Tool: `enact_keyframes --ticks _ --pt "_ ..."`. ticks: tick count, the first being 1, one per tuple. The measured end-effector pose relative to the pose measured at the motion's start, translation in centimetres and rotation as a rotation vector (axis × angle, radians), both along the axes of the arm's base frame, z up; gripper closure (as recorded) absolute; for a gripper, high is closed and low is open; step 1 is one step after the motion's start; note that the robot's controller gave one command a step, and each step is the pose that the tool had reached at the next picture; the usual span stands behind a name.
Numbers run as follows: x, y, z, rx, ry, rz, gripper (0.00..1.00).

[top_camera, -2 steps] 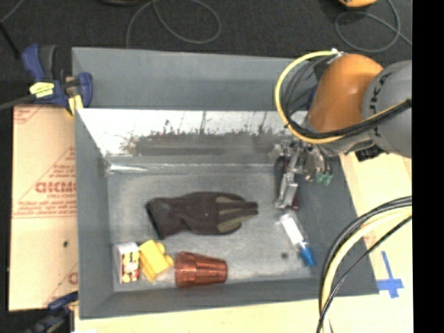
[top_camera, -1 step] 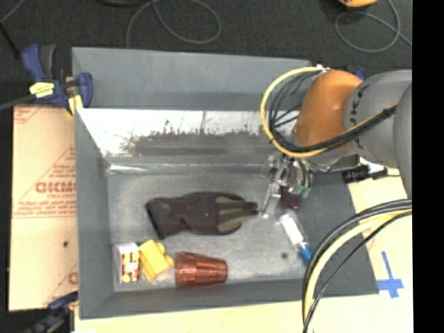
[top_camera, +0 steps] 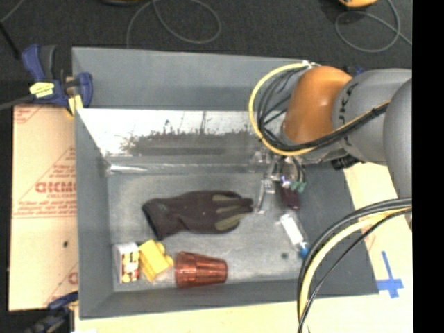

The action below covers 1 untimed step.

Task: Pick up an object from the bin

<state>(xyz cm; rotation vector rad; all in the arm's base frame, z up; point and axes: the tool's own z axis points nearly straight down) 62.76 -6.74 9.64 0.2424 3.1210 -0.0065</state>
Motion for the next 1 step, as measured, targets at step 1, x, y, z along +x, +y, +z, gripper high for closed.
enact_keyframes --ticks 1 --pt "-3.07 1.25 -0.88 0.004 -0.003 -0.051 0.0"
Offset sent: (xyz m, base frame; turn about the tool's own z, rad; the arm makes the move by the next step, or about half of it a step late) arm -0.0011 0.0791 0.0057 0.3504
